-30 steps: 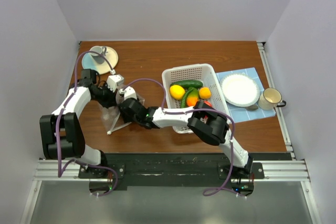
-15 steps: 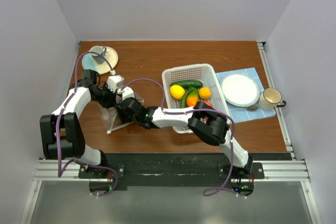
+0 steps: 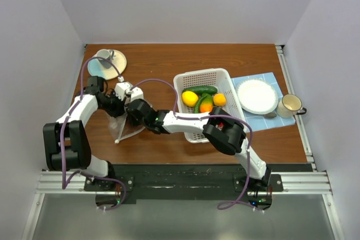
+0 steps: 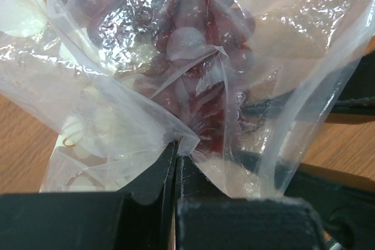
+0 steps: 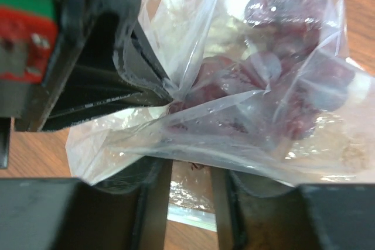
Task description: Open the zip-top bag and remove the fake food
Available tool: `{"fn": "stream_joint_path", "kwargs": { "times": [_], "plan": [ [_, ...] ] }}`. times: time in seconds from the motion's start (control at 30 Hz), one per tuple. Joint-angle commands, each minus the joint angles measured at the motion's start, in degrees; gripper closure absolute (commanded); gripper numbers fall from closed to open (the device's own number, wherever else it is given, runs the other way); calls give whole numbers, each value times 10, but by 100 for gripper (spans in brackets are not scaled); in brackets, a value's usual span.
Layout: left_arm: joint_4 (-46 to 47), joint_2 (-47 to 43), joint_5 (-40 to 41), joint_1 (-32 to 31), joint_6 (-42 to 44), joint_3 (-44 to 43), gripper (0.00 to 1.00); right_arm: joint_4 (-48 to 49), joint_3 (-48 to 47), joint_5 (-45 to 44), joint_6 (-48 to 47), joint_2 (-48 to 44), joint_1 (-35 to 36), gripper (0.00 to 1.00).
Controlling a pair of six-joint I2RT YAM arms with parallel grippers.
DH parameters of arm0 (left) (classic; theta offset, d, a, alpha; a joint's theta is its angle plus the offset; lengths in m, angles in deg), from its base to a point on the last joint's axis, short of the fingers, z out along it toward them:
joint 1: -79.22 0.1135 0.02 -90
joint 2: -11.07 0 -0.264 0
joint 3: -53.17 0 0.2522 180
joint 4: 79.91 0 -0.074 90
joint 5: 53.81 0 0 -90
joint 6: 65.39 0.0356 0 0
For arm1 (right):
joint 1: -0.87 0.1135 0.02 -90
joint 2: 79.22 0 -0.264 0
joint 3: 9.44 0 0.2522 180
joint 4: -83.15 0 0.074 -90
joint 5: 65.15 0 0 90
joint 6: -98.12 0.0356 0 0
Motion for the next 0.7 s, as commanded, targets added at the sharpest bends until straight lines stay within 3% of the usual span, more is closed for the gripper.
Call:
{"fn": "stream_joint_path", "kwargs": {
  "times": [0.0,0.3,0.67],
  "plan": [
    [-9,-8,-2,-2,13,6,100,6,-33,0,13,-7,-7,73],
    [-12,-6,-3,-2,11,0,100,2,-26,3,11,-3,-9,100],
    [-8,-4,1,-2,9,-4,100,-16,52,54,5,-92,-9,100]
  ]
}}
